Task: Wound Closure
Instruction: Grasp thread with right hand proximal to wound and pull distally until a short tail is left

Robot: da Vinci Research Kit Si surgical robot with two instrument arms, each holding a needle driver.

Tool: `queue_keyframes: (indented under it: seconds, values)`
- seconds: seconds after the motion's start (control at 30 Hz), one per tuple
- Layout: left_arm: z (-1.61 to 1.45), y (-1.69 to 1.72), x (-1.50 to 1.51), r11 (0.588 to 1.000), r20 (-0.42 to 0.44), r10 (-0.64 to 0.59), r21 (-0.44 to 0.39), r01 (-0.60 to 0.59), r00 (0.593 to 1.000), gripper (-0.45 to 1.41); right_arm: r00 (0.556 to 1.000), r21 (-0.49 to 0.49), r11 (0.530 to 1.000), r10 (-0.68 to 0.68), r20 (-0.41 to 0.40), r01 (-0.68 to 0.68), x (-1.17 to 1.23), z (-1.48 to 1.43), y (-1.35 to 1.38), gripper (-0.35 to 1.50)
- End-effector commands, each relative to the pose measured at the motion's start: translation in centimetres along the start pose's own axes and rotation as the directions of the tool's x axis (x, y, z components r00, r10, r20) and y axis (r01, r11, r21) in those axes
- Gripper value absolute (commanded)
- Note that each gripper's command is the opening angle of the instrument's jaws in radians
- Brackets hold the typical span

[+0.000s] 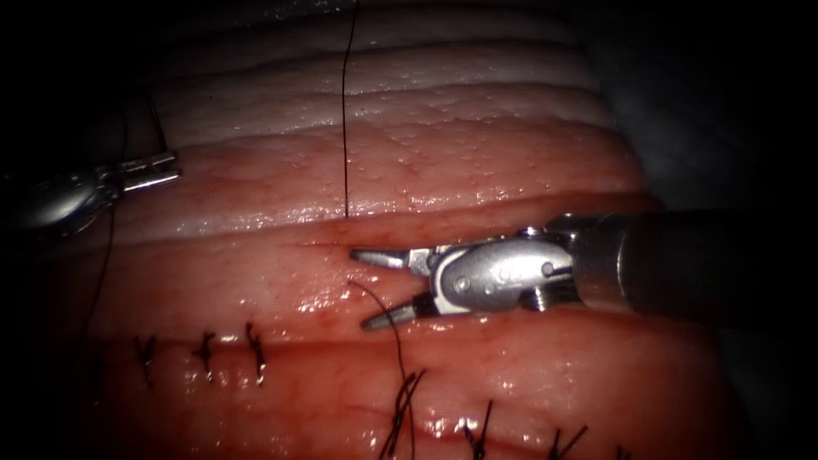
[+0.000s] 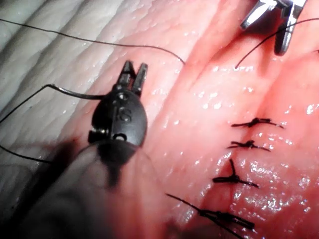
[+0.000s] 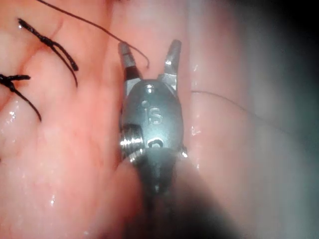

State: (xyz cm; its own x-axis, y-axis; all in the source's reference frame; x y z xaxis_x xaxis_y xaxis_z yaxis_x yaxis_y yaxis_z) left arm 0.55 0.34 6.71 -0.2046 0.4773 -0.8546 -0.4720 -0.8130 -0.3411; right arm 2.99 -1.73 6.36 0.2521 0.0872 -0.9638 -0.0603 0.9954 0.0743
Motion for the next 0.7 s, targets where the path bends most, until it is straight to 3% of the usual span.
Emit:
queue_keyframes:
  seconds: [0.03, 0.2, 0.3, 0.33, 0.37, 0.4, 0.43, 0.47, 0.7]
  values:
    - [0.07, -0.01, -0.03, 1.000, -0.001, 0.001, -0.001, -0.001, 1.000, -0.45, 1.000, 0.007, 1.000, 0.010, -0.006, -0.010, -0.14, 0.15, 0.01, 1.38]
    - [0.07, -0.01, -0.03, 1.000, -0.001, 0.001, -0.001, -0.001, 1.000, -0.45, 1.000, 0.004, 1.000, 0.010, -0.004, -0.010, -0.22, 0.18, 0.02, 1.31]
    - [0.07, -0.01, -0.03, 1.000, -0.001, 0.001, 0.000, -0.001, 1.000, -0.45, 1.000, 0.008, 1.000, 0.027, -0.006, -0.027, -0.25, 0.14, 0.04, 1.06]
    - [0.07, -0.01, -0.03, 1.000, -0.001, 0.001, 0.000, -0.001, 1.000, -0.45, 1.000, 0.008, 1.000, 0.027, -0.006, -0.027, -0.25, 0.14, 0.04, 1.06]
    - [0.07, 0.00, -0.03, 1.000, -0.001, 0.001, 0.000, -0.001, 1.000, -0.45, 0.999, 0.012, 0.999, 0.050, -0.008, -0.050, -0.26, 0.11, 0.04, 0.39]
    - [0.07, 0.00, -0.03, 1.000, -0.001, 0.001, 0.000, -0.001, 1.000, -0.45, 0.998, 0.012, 0.998, 0.061, -0.011, -0.061, -0.26, 0.09, 0.03, -0.11]
    - [0.07, 0.00, -0.03, 1.000, -0.001, 0.001, 0.000, -0.001, 1.000, -0.45, 0.998, 0.012, 0.998, 0.061, -0.011, -0.061, -0.26, 0.09, 0.03, -0.11]
    - [0.07, 0.00, -0.04, 1.000, -0.001, 0.001, 0.000, -0.001, 1.000, -0.45, 0.998, 0.016, 0.997, 0.069, -0.010, -0.069, -0.24, 0.07, 0.04, -0.35]
    - [0.07, 0.00, -0.04, 1.000, -0.001, 0.002, 0.000, -0.002, 1.000, -0.45, 0.996, 0.072, 0.995, 0.076, -0.047, -0.072, -0.03, -0.11, -0.06, -0.35]
